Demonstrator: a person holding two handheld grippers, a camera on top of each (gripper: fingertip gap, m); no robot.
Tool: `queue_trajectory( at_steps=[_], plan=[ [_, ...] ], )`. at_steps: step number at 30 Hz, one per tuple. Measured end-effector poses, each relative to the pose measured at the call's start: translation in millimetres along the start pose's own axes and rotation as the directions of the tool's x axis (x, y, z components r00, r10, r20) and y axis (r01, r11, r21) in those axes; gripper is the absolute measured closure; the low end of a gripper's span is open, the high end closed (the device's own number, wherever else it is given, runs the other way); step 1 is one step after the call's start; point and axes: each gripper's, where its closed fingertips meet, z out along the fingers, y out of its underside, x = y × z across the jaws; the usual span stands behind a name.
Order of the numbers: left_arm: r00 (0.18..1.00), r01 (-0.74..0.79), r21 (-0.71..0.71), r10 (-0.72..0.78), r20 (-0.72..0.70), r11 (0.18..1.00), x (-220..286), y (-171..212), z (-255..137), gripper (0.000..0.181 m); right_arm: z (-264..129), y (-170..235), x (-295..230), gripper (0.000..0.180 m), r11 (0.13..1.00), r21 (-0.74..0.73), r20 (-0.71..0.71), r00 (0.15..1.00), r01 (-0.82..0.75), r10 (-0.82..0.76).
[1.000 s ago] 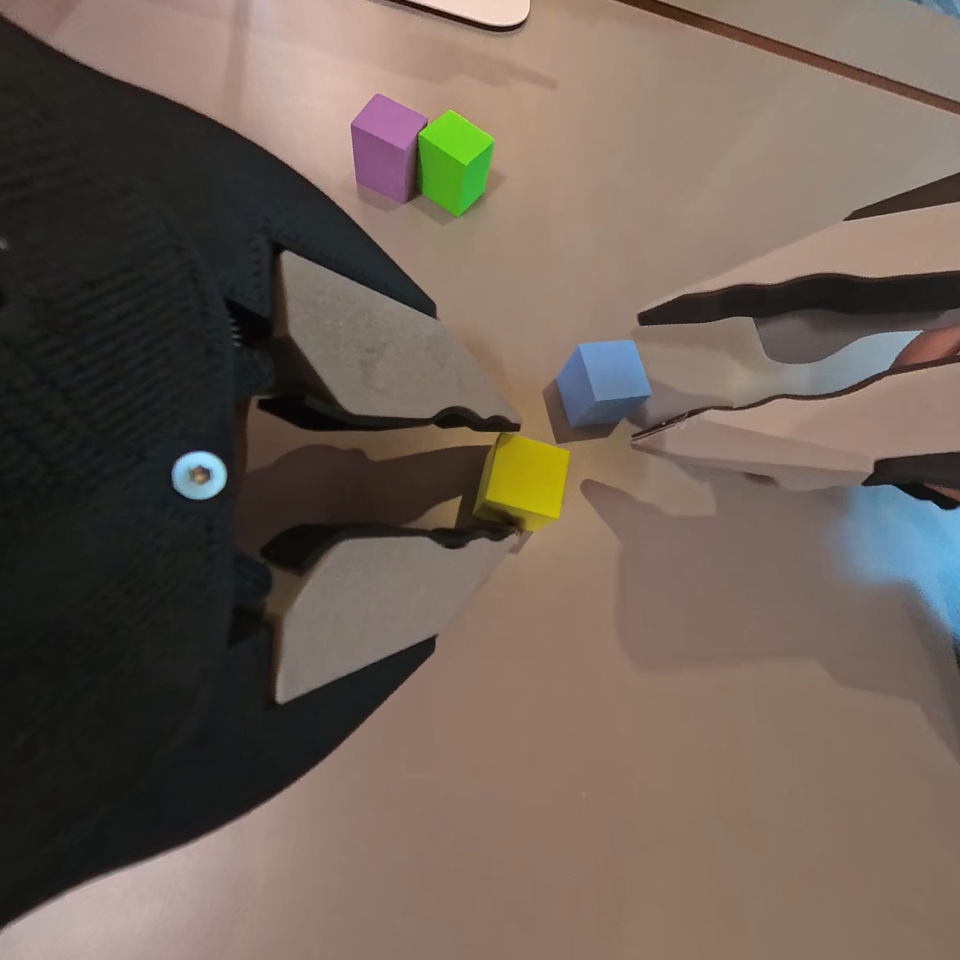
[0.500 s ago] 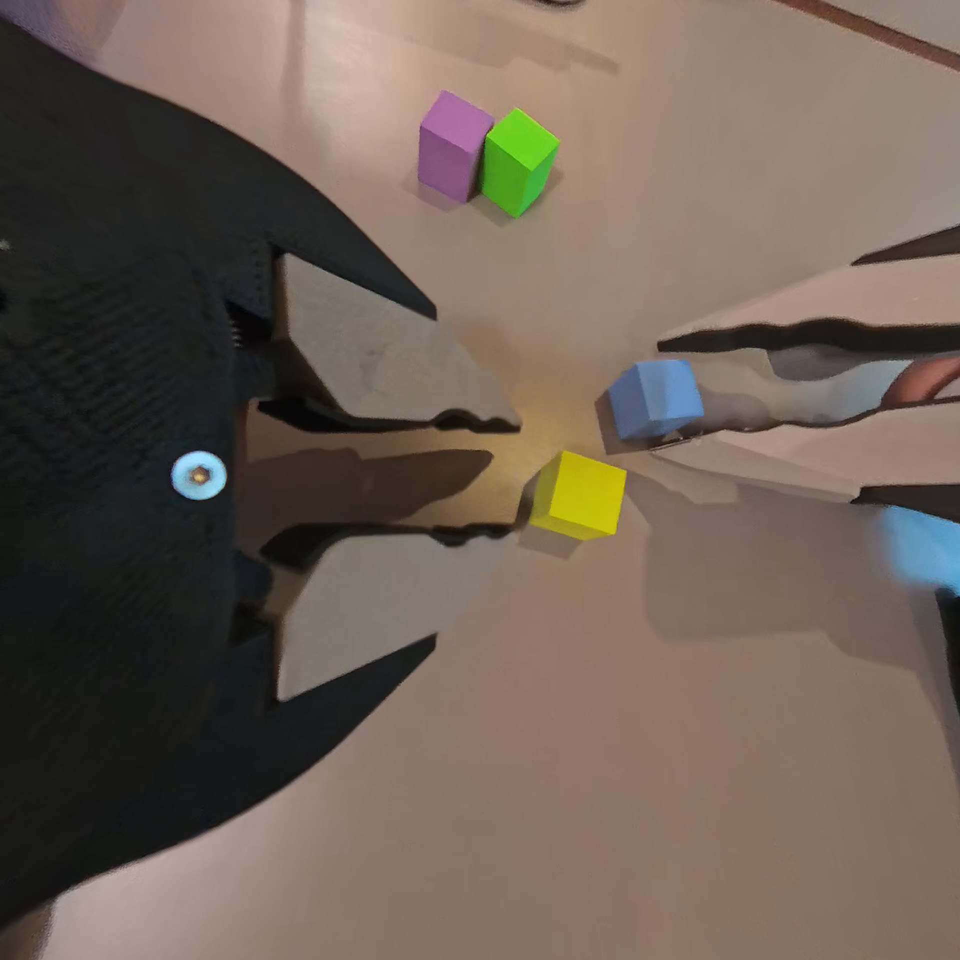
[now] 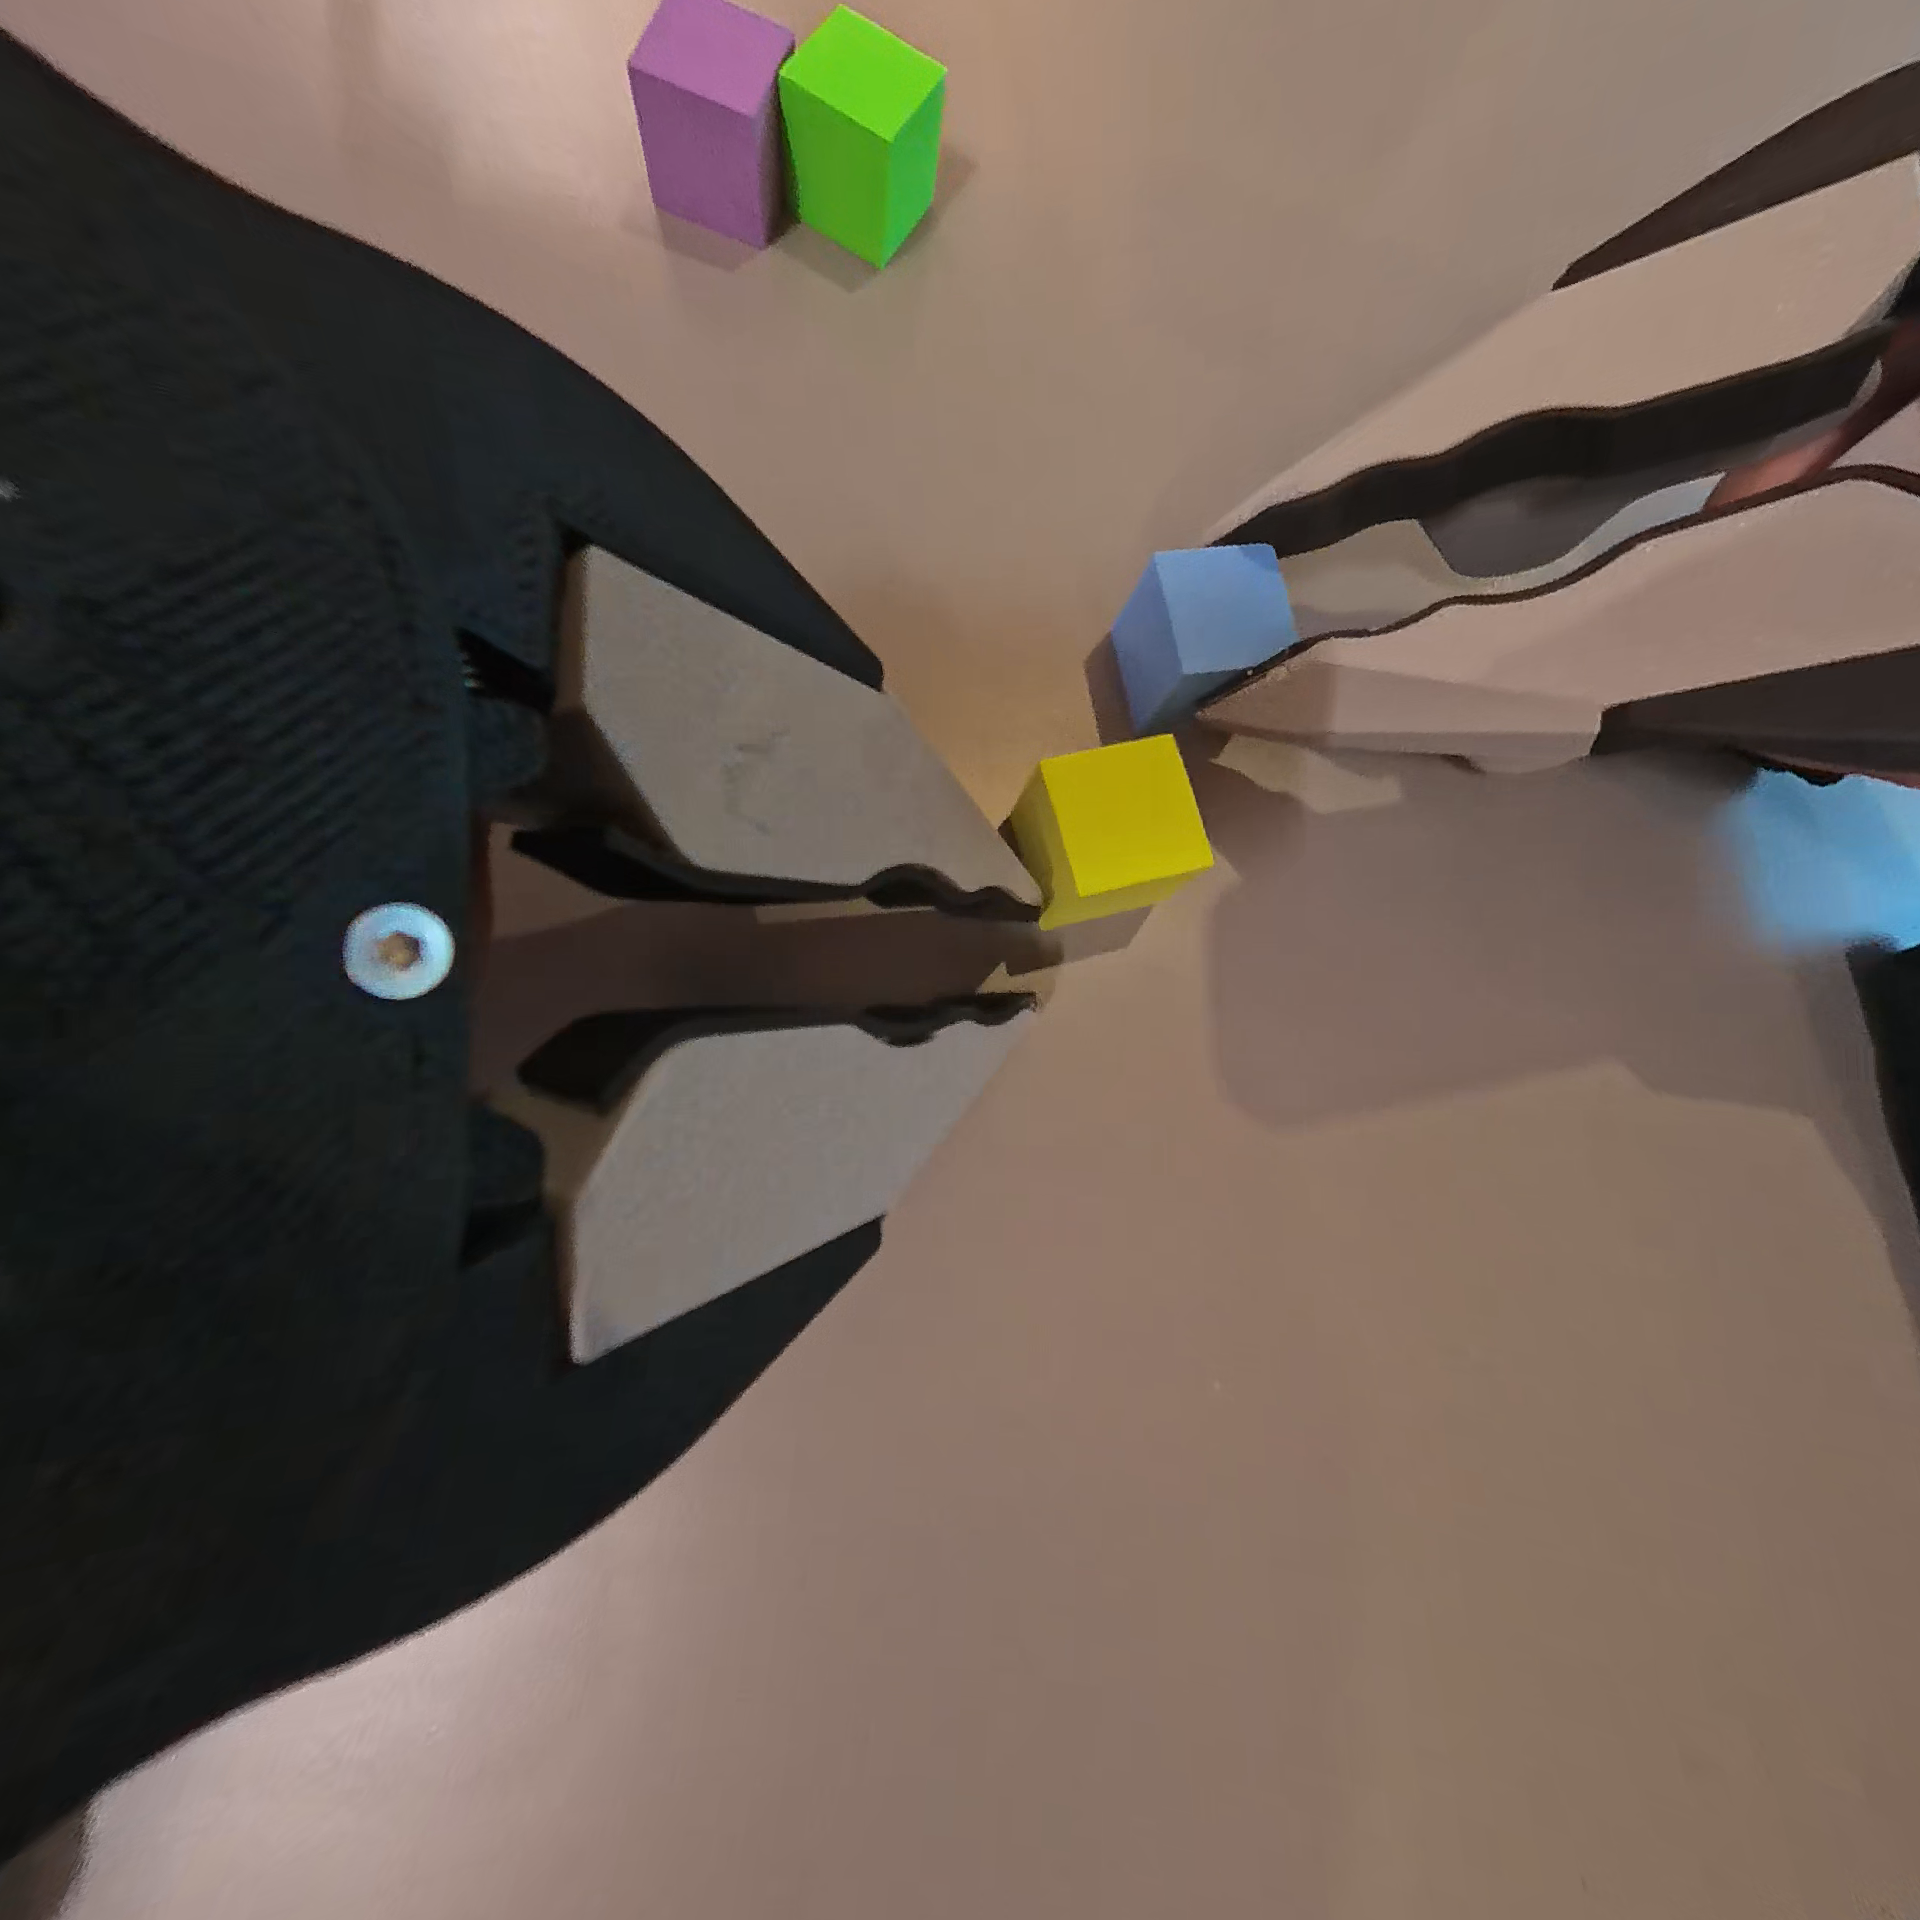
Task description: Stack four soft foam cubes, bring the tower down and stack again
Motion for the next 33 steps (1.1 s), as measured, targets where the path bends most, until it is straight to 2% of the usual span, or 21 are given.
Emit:
queue_trajectory(
  at_steps=[10,22,33],
  plan=[
    [0.997,0.020,-0.010,-0.019,0.081,1.000,-17,4,-2,0.160,-18,-26,-14,0.154,0.995,0.092,0.030,0.999,0.043,-0.045],
    [0.980,0.004,-0.021,0.000,0.199,1.000,-36,4,2,0.161,-18,-42,-40,0.154,0.989,0.070,0.052,0.989,0.133,-0.137],
    [0.969,0.023,-0.026,-0.016,0.247,0.999,-45,5,3,0.160,-11,-38,-39,0.153,0.994,0.032,0.049,0.994,0.100,-0.101]
  ],
)
